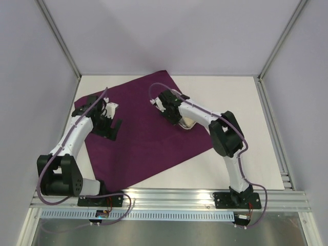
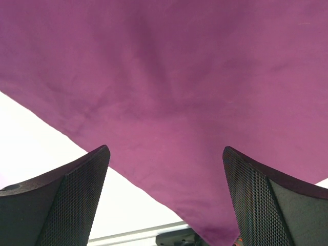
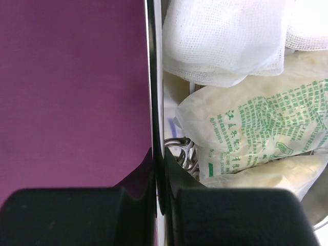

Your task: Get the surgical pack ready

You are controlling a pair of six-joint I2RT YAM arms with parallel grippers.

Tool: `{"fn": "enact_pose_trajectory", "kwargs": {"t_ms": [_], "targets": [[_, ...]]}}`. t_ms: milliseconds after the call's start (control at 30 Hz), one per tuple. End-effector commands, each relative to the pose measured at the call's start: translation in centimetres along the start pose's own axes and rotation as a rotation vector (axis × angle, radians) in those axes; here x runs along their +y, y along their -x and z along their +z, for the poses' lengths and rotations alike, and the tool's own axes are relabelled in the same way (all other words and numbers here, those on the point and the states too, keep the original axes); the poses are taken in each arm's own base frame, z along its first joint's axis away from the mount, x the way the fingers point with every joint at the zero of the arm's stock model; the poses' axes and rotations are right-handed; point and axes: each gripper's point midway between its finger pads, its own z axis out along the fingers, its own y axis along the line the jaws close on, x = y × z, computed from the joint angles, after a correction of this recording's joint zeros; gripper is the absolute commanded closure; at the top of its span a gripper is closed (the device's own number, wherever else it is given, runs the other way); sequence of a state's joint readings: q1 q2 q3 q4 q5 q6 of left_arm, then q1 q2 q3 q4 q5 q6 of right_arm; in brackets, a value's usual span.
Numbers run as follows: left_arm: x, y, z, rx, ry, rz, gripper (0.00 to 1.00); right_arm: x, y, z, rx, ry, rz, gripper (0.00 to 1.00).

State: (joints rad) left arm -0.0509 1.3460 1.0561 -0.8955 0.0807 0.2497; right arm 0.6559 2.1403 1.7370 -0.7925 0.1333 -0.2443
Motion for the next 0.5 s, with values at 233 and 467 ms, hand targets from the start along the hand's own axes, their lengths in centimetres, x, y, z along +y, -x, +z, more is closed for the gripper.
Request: {"fn": "enact_pose_trajectory", "kwargs": {"t_ms": [233,467], "targets": [[6.9,-2.5,3.8,0.02,0.109,-0.183,0.0,11.4,6.2,-1.9,-0.118,0.093,-0.269,1.0],[8.0,-4.0,3.9,0.022,0.153,-0.217,0.0,17.7,7.2,-0.2,-0.094,0.116,-0.391,1.0]]}}
